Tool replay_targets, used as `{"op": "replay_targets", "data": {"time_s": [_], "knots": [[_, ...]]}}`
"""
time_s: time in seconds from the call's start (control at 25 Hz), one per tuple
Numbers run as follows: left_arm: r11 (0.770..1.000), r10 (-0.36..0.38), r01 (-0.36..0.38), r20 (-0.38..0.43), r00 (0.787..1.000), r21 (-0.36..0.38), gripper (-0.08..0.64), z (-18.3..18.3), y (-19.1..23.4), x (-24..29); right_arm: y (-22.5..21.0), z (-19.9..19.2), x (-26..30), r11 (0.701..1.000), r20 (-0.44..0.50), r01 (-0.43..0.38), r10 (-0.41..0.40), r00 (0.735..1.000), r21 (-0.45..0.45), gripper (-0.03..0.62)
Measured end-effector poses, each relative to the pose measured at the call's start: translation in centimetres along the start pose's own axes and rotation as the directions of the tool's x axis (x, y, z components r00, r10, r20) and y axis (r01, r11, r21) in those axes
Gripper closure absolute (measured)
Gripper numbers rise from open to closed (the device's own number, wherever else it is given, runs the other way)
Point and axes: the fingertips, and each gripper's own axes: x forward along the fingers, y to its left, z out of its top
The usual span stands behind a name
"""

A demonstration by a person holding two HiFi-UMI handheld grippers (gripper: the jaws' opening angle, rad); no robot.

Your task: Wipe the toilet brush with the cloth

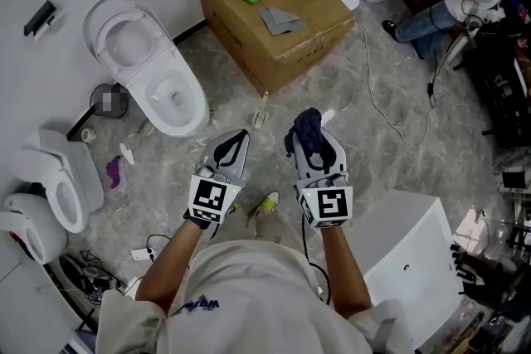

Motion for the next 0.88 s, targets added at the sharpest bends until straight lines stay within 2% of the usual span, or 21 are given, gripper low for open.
{"op": "replay_targets", "data": {"time_s": [0.88], "knots": [[1.000,0.009,-0.009,-0.011,1.000,-0.004,0.560,-0.35,0.24,0.20,-0.02,-0.65,0.26,1.000,-0.014,-0.006,0.006,1.000,0.004,0.443]]}}
